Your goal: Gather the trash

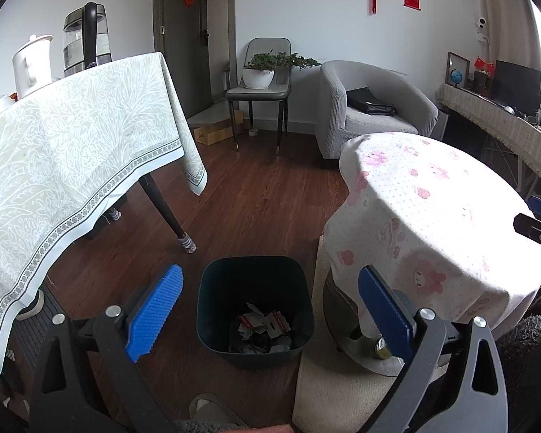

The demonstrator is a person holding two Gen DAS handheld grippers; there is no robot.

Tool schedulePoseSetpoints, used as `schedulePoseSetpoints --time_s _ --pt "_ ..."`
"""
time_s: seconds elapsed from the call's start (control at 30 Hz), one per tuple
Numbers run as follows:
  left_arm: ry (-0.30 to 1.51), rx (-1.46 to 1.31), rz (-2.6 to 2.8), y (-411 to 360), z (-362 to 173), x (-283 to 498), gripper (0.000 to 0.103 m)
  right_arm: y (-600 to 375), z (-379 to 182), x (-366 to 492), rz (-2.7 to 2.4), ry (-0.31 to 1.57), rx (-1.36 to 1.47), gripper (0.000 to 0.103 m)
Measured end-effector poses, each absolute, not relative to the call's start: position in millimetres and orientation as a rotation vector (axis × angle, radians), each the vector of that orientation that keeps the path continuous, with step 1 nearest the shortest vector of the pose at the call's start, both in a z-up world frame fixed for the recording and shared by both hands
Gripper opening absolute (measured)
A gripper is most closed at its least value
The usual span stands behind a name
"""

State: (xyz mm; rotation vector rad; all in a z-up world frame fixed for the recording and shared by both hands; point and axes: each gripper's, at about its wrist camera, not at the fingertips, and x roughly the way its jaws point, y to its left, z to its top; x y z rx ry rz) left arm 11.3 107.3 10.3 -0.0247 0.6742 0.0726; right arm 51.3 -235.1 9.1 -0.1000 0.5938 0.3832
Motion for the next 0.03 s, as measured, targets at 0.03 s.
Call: schedulePoseSetpoints --time_s 0.03 --pt "0.675 -0.026 0.073 107.9 10.0 11.1 0.1 -235.1 9.1 51.3 0.383 0.594 -0.1 0.1"
